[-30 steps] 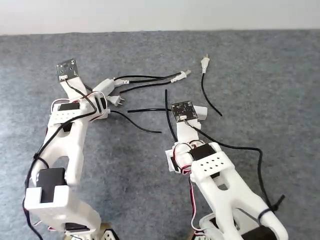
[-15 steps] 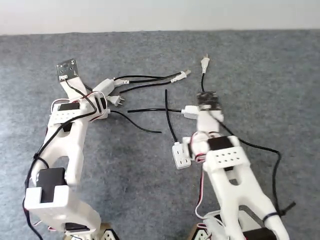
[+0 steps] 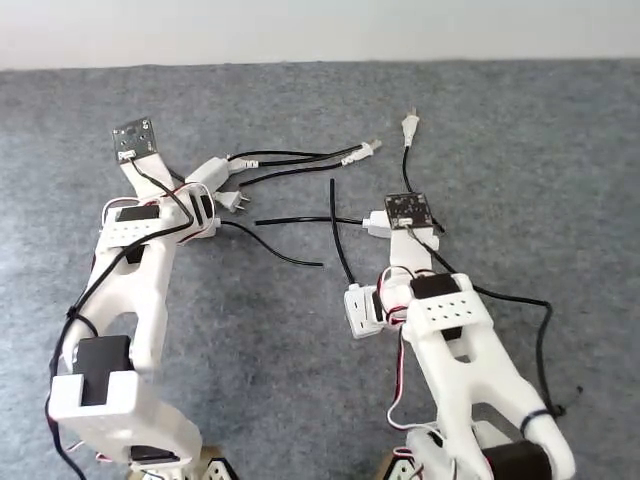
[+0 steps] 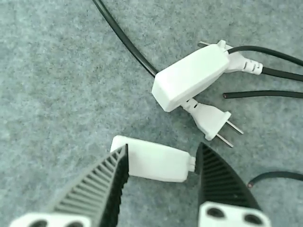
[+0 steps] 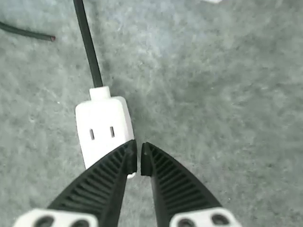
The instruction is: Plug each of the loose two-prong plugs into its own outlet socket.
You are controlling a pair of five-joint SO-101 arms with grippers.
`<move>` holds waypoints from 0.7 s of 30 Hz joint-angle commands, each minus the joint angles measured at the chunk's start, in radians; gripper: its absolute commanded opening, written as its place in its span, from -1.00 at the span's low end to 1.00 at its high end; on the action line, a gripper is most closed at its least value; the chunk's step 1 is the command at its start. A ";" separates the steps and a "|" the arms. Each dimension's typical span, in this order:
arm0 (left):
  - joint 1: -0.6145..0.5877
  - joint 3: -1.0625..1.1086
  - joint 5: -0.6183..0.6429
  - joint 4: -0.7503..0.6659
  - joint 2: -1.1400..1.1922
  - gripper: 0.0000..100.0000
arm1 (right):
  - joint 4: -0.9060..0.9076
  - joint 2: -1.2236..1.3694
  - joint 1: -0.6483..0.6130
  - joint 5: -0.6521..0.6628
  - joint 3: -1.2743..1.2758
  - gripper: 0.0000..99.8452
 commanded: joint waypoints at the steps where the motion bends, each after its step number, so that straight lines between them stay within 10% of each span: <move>1: -0.006 -0.039 0.006 -0.014 -0.003 -0.56 | -0.019 0.027 -0.004 0.014 -0.031 -0.98; 21: -0.006 -0.039 0.006 -0.014 -0.003 -0.56 | -0.010 0.096 -0.077 0.017 -0.046 -0.98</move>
